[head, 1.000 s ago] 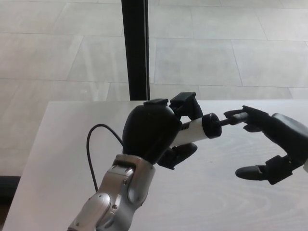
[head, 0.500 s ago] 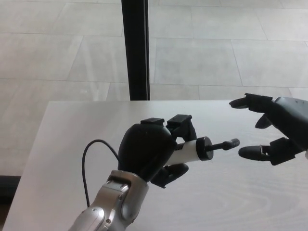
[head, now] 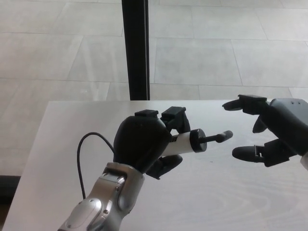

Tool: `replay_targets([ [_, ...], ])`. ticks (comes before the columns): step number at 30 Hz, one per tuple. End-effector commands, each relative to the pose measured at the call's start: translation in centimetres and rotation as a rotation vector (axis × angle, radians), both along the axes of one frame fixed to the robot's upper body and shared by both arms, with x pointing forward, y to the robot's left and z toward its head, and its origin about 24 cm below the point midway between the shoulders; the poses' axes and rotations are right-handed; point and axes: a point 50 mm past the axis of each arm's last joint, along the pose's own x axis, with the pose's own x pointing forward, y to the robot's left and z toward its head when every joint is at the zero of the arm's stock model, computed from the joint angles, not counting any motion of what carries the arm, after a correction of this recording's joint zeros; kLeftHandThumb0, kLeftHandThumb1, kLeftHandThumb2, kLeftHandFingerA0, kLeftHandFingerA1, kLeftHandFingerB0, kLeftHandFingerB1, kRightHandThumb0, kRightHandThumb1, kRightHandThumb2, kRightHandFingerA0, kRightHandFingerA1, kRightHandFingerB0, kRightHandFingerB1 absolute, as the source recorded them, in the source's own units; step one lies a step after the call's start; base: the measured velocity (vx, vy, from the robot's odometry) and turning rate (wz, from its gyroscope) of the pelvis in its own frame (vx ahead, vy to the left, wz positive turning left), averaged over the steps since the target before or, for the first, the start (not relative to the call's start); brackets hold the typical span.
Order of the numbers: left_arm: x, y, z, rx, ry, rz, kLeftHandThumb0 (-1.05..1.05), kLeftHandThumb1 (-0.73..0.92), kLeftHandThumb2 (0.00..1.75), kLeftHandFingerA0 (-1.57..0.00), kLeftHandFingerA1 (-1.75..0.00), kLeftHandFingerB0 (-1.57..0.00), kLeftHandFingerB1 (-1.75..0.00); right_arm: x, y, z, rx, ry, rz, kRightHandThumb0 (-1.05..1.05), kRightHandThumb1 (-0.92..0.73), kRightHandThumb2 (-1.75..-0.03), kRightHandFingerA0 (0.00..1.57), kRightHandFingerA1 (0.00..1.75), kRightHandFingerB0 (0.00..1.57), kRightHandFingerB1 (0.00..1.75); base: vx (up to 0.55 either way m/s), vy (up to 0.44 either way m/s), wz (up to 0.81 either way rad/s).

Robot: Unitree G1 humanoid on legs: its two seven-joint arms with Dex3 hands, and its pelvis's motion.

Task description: The robot uses its left hand to lift the air pump kept on the middle of the desk and use the right hand to pull out the handle

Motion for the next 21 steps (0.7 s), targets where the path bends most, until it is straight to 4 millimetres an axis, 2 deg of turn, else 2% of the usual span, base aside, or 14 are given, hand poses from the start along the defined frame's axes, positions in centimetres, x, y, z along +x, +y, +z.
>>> replay_targets([
  [1, 0.3, 0.1, 0.8, -0.036, -0.011, 0.020, -0.18, 0.61, 0.95, -0.77, -1.75, -0.64, -1.55, -0.3, 0.5, -0.5, -0.040, 0.014, 0.036, -0.36, -0.58, -0.57, 0.81, 0.80, 0.43, 0.43, 0.00, 0.000, 0.00],
  [5, 0.3, -0.1, 1.0, -0.046, -0.008, 0.004, -0.17, 0.59, 0.98, -0.77, -1.75, -0.66, -1.57, -0.3, 0.7, -0.8, -0.043, 0.035, 0.038, -0.35, -0.58, -0.57, 0.78, 0.78, 0.42, 0.41, 0.00, 0.000, 0.00],
  [6, 0.3, -0.2, 1.2, -0.020, -0.036, -0.007, -0.12, 0.57, 1.00, -0.81, -1.70, -0.69, -1.46, -0.3, 0.7, -0.6, -0.045, 0.029, 0.038, -0.36, -0.59, -0.58, 0.78, 0.79, 0.43, 0.41, 0.00, 0.000, 0.00],
  [7, 0.4, -0.1, 1.0, -0.027, -0.036, -0.005, -0.13, 0.55, 1.10, -0.88, -1.72, -0.72, -1.44, -0.2, 0.7, -0.5, -0.035, 0.018, 0.040, -0.34, -0.60, -0.58, 0.80, 0.81, 0.46, 0.42, 0.00, 0.000, 0.00],
  [9, 0.3, -0.2, 0.6, -0.042, -0.023, -0.009, -0.17, 0.55, 1.04, -0.90, -1.75, -0.69, -1.62, 0.0, 0.6, -0.3, -0.022, -0.027, 0.050, -0.31, -0.67, -0.59, 0.81, 0.95, 0.49, 0.44, 0.00, 0.000, 0.00],
  [11, 0.2, -0.2, 0.3, -0.037, -0.013, -0.011, -0.16, 0.51, 1.10, -0.90, -1.75, -0.69, -1.64, 0.0, 0.5, -0.1, -0.002, -0.066, 0.058, -0.29, -0.67, -0.59, 0.84, 0.95, 0.52, 0.45, 0.00, 0.000, 0.00],
  [12, 0.1, -0.3, 0.1, -0.010, -0.015, -0.011, -0.17, 0.51, 1.11, -0.88, -1.75, -0.70, -1.63, 0.1, 0.5, 0.2, 0.011, -0.126, 0.062, -0.28, -0.67, -0.65, 0.85, 1.35, 0.56, 0.50, 0.00, 0.000, 0.00],
  [13, 0.1, -0.3, 0.1, 0.001, -0.029, -0.014, -0.16, 0.48, 1.17, -0.88, -1.74, -0.78, -1.53, 0.1, 0.6, 0.4, 0.024, -0.153, 0.064, -0.28, -0.72, -0.66, 0.94, 1.44, 0.59, 0.56, 0.00, 0.000, 0.00],
  [15, 0.0, -0.3, 0.1, 0.014, -0.019, -0.014, -0.17, 0.48, 1.20, -0.87, -1.72, -0.77, -1.48, 0.1, 0.6, 0.6, 0.033, -0.171, 0.067, -0.29, -0.75, -0.69, 1.02, 1.47, 0.65, 0.61, 0.00, 0.000, 0.00],
  [16, 0.1, -0.3, 0.1, 0.031, -0.023, -0.009, -0.17, 0.47, 1.20, -0.88, -1.71, -0.78, -1.47, 0.1, 0.6, 0.7, 0.029, -0.178, 0.068, -0.29, -0.74, -0.75, 1.02, 1.59, 0.67, 0.69, 0.00, 0.000, 0.00],
  [18, 0.1, -0.3, 0.1, 0.035, -0.026, -0.009, -0.15, 0.46, 1.22, -0.88, -1.74, -0.76, -1.52, 0.1, 0.6, 0.7, 0.022, -0.195, 0.070, -0.25, -0.73, -0.75, 1.00, 1.66, 0.69, 0.75, 0.00, 0.000, 0.00],
  [19, 0.0, -0.3, 0.0, 0.037, -0.019, -0.008, -0.15, 0.48, 1.17, -0.88, -1.72, -0.77, -1.47, 0.0, 0.7, 0.7, 0.024, -0.215, 0.070, -0.24, -0.68, -0.86, 1.00, 1.70, 0.80, 0.85, 0.00, 0.000, 0.00],
  [20, -0.1, -0.3, -0.1, 0.034, -0.010, -0.010, -0.20, 0.49, 1.16, -1.17, -1.36, -0.94, -1.18, -0.1, 0.7, 0.6, 0.033, -0.237, 0.074, -0.26, -0.59, -1.09, 1.25, 1.35, 0.80, 0.88, 0.00, 0.000, 0.00],
  [21, -0.1, -0.3, -0.1, 0.032, 0.006, -0.007, -0.14, 0.49, 1.16, -0.88, -1.70, -0.79, -1.41, -0.1, 0.7, 0.6, 0.037, -0.243, 0.074, -0.19, -0.66, -0.97, 1.06, 1.74, 0.84, 0.97, 0.00, 0.000, 0.00],
])
